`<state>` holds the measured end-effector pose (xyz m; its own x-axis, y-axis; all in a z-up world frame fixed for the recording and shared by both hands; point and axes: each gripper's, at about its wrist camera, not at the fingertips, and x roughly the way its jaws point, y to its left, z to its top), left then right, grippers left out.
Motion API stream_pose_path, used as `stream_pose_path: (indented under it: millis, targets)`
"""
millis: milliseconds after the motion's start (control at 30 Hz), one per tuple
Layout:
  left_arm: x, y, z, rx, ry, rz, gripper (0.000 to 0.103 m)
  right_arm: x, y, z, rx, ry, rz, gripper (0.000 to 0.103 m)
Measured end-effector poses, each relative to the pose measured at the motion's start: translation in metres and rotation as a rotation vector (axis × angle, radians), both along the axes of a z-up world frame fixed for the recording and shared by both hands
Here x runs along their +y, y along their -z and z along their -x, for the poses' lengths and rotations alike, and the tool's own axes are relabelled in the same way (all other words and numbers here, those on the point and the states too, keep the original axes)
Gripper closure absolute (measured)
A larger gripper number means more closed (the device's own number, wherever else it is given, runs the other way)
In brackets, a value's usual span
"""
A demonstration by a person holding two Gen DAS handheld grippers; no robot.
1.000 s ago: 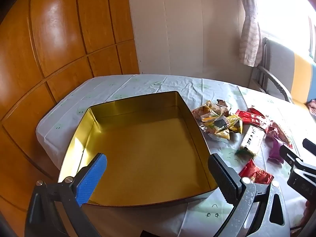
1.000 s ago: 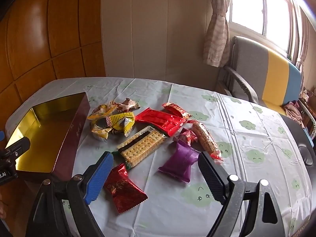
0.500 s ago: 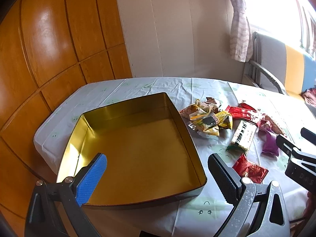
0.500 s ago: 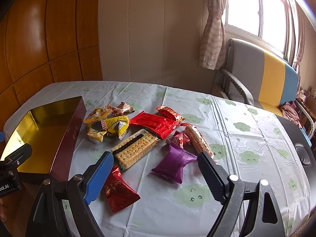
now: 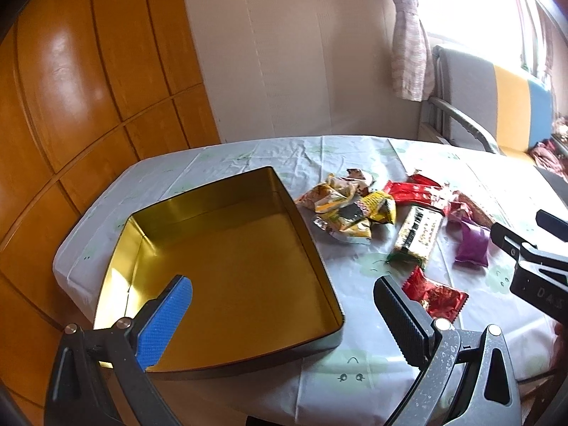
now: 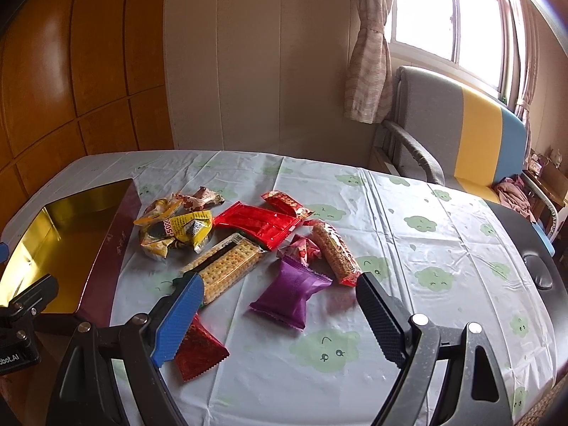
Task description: Organize snacks
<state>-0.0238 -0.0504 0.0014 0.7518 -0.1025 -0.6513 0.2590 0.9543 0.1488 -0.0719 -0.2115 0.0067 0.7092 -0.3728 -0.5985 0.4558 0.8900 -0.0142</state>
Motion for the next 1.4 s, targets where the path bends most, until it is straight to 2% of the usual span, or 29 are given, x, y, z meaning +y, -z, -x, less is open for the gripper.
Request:
stream_pose_path:
  millis: [800, 1000, 1133, 1233, 1300, 1400]
  targets:
    - [-0.032, -0.002, 0.008, 0.015, 0.115, -0.026, 0.000, -0.031, -0.002, 0.018, -0.016, 0.077, -0.008, 0.014]
    - [-0.045, -0.001, 0.008, 0.049, 0.189, -0.011, 0.000, -0.048, -0.005, 0.022, -0.007, 0.091, 0.004, 0.014]
    - [-0.058, 0.003, 0.004, 0.126, 0.273, 0.029, 0.000, -0.067, -0.007, 0.024, 0.013, 0.091, 0.000, 0.014]
    - [-0.066, 0.011, -0.003, 0.255, 0.360, 0.114, 0.001, -0.084, -0.013, 0.024, 0.035, 0.084, 0.004, 0.014]
    - [-0.071, 0.018, -0.010, 0.347, 0.396, 0.154, 0.016, -0.096, -0.017, 0.024, 0.045, 0.079, 0.015, 0.014]
    - [-0.079, 0.030, -0.014, 0.441, 0.421, 0.188, 0.027, -0.113, -0.021, 0.023, 0.065, 0.079, 0.050, 0.014]
